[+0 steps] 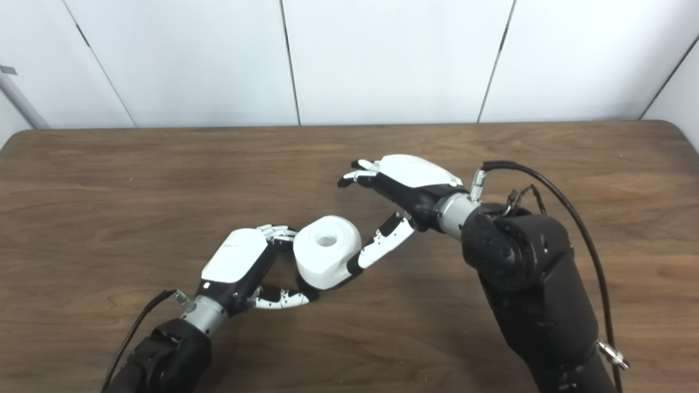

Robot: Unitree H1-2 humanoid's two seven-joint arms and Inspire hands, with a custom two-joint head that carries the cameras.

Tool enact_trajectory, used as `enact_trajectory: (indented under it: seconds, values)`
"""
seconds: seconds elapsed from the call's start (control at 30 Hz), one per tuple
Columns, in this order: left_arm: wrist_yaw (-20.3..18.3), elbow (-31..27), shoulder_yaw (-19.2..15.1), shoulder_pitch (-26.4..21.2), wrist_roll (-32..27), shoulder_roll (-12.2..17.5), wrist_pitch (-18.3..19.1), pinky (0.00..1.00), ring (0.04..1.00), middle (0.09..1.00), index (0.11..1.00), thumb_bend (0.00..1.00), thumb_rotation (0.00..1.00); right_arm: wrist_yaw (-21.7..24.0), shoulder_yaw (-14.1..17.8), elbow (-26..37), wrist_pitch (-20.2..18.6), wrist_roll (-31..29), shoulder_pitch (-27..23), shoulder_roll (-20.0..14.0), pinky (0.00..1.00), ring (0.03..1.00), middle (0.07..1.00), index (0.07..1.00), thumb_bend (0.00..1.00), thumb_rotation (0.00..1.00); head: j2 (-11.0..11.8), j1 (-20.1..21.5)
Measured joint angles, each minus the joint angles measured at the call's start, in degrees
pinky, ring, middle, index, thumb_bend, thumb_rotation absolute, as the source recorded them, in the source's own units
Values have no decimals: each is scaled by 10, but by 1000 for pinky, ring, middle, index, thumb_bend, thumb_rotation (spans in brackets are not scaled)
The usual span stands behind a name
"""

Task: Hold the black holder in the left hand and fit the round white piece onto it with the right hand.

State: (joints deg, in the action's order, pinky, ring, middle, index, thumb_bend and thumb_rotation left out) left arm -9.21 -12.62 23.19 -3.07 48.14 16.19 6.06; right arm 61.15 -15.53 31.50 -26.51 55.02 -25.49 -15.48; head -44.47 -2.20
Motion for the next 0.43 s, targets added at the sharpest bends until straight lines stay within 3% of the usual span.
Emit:
enact_trajectory:
  seconds: [0.03, 0.07, 0.13, 0.43]
  values:
    - [0, 0, 0, 0, 0, 0, 0, 876, 825, 770, 495, 524, 69, -1, 0, 0, 0, 1, 1, 0, 1000, 1000, 998, 878, 1000, 444, 0, 0]
    - [0, 0, -1, 0, 0, 0, 0, 873, 825, 772, 559, 715, 100, -1, 0, 0, 0, 2, 1, 1, 1000, 1000, 997, 877, 1000, 442, 0, 0]
    - [0, -1, -1, 1, 0, 0, 0, 876, 825, 778, 629, 876, 125, -1, 0, 0, 0, 2, 2, 2, 1000, 1000, 996, 877, 1000, 443, 0, -2]
    - [-17, -14, -13, 3, -1, -1, 8, 863, 828, 780, 651, 913, 131, -4, 0, -1, 0, 3, 9, 3, 1000, 1000, 998, 885, 1000, 442, 1, -4]
